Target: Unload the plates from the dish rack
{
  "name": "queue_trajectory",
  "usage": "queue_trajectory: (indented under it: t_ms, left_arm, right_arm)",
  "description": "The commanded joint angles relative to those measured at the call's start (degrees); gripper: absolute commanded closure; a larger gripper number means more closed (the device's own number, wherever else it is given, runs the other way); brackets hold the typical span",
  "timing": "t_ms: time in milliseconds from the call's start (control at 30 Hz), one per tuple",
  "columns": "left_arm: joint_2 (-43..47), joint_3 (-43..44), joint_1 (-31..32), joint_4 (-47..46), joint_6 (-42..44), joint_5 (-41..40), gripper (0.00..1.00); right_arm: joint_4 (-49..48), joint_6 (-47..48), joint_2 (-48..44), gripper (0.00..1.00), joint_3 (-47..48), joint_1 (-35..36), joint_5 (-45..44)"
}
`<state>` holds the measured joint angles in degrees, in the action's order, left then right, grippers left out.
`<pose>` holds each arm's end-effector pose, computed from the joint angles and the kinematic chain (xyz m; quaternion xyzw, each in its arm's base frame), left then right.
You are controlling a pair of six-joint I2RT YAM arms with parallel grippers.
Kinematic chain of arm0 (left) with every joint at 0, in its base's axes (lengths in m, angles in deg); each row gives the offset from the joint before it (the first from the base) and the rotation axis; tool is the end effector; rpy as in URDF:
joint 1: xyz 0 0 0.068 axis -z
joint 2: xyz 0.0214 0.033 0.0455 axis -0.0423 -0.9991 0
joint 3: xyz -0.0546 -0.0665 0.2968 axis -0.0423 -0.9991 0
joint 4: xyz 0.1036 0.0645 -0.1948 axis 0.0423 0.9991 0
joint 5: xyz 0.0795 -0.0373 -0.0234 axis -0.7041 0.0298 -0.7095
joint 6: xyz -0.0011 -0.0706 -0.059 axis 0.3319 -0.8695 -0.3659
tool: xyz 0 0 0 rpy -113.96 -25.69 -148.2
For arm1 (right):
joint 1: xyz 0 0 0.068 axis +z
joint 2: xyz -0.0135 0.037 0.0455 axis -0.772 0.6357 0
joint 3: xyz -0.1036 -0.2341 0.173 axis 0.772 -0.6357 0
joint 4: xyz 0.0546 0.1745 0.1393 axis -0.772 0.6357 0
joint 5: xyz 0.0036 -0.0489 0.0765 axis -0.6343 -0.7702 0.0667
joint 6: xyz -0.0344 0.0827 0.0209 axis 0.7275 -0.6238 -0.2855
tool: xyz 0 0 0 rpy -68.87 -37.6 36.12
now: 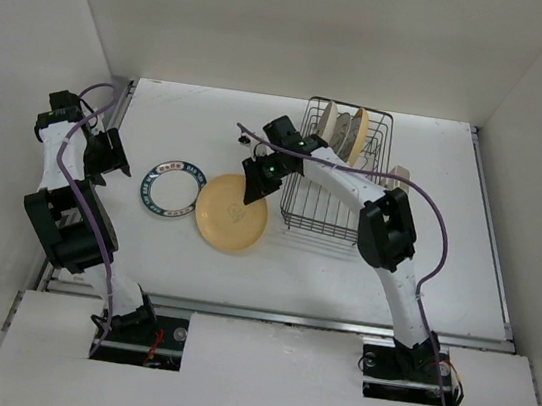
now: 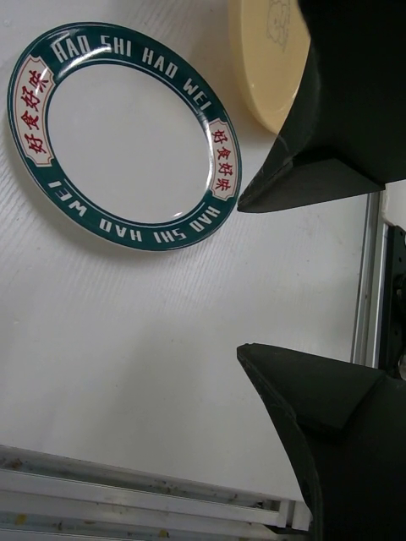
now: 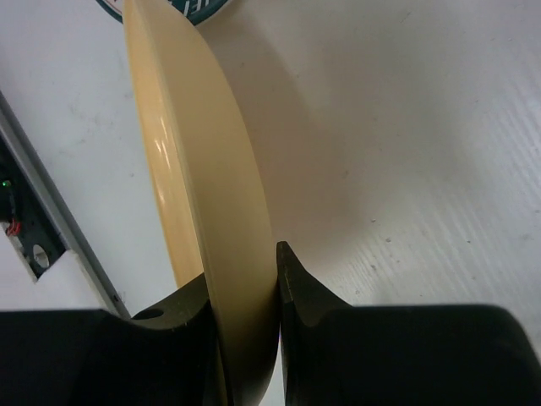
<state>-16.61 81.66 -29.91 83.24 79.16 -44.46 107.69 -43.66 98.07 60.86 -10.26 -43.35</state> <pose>0.3148 0.1409 0.2846 -0.1868 0.9470 -0.0584 0.2547 0.3705 0.3680 0.2175 -0.3848 0.8497 0.3239 0.1582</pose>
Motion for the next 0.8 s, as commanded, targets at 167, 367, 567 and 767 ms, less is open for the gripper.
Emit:
queue_trajectory:
  t_ms: [167, 367, 567, 767]
  left_arm:
    - [0.9, -0.1, -0.4, 1.3, 1.4, -0.6, 0.4]
    - [0.9, -0.1, -0.4, 1.3, 2.0, -0.6, 0.4]
    - [0.9, -0.1, -0.4, 1.3, 2.5, -1.2, 0.4]
    - [0.9, -0.1, -0.4, 1.3, 3.0, -1.2, 0.4]
  right_arm:
    - [0.6, 0.7, 2.8, 0.8, 0.1, 2.4, -7.3]
    - [3.0, 0.7, 2.8, 0.72, 0.1, 2.4, -11.5]
    - [4.3, 0.1, -0.2, 0.7, -4.2, 3.7, -11.5]
    - [4.3, 0.1, -0.8, 0.62, -9.2, 4.8, -10.2]
